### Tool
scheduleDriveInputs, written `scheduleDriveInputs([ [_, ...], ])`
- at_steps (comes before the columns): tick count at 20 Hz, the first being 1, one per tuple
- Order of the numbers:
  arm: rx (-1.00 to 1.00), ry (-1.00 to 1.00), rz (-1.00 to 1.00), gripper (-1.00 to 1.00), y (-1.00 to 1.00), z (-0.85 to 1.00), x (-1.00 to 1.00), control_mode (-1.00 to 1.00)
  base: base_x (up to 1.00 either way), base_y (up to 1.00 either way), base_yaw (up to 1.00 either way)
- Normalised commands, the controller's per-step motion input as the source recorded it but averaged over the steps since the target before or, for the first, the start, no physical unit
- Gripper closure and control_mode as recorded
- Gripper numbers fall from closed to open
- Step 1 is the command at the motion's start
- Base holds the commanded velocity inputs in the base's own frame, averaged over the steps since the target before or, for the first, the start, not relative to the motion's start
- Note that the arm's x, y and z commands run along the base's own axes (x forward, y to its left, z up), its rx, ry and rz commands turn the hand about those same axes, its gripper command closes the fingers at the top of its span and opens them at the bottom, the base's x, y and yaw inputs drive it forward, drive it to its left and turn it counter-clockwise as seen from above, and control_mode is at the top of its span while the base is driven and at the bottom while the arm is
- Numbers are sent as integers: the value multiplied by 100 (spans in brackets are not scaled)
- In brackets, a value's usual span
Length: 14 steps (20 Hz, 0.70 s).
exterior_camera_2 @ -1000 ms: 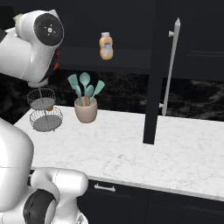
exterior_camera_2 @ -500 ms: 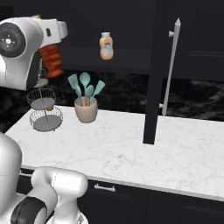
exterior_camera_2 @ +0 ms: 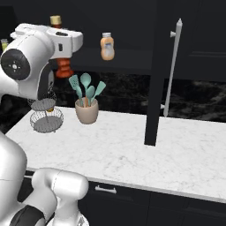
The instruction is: Put the shaker and condiment bottle from the counter next to their counterparts in the cabinet.
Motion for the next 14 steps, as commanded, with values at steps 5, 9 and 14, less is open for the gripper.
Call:
scheduleDriveInputs([
  [5,0,0,-14,100,-6,0,43,-100,0,0,0],
  [9,-2,6,-14,100,-3,0,56,-100,0,0,0],
  [14,-1,9,-10,100,-1,0,51,-100,0,0,0],
])
